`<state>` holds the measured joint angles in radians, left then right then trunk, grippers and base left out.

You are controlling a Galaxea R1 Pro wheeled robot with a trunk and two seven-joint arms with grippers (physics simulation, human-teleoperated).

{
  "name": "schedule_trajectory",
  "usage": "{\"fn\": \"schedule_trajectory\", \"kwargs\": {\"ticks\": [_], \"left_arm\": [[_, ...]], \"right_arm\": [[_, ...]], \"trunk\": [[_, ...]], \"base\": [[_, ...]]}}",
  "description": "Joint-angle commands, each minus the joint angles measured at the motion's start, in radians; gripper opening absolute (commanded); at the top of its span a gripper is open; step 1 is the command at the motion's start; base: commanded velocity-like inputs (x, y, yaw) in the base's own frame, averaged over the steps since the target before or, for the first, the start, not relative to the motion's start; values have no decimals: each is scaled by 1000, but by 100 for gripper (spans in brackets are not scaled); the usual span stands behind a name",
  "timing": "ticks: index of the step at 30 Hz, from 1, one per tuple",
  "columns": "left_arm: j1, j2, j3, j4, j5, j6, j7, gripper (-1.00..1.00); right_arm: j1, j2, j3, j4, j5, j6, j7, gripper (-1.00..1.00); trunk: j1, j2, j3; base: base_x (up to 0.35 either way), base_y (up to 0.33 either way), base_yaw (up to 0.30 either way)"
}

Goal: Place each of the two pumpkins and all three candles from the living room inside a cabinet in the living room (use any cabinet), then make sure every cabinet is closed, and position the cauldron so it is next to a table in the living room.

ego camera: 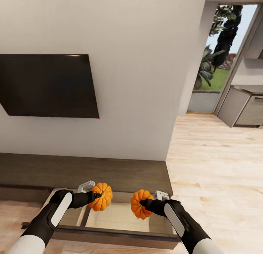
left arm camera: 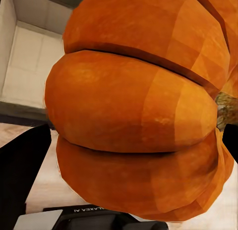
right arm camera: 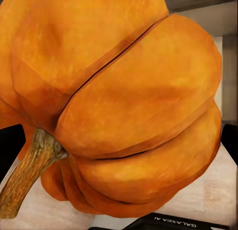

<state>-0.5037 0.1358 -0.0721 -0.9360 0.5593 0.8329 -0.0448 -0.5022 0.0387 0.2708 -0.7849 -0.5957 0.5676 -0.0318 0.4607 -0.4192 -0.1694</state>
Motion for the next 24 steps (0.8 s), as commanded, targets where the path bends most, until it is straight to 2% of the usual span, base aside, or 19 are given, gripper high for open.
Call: {"fn": "schedule_trajectory", "kwargs": {"ticks": [1,7,17,24], "left_arm": [[-1,1,-1,-1,0,3,-3,-100],[-1,1,0,-1,-2,3,-3,-100],[-1,1,1,-1,-2,3,-4,-100],[-1,1,2,-1,-1,3,-5,-100]], "right_arm": [[-1,0,1,-1,-9,3,-3,-100],[-1,-2,-1,-1,-9,4,-4,-100],[-1,-3,-1,0,-9,5,-3,-100],[-1,-3,-1,0,-9,5,-3,-100]], "trunk": [[1,-2,-2],[1,-2,0],[1,-2,11],[1,-2,12]], "base": [[269,-182,0],[98,-68,-25],[4,-3,-170],[70,52,-23]]}}
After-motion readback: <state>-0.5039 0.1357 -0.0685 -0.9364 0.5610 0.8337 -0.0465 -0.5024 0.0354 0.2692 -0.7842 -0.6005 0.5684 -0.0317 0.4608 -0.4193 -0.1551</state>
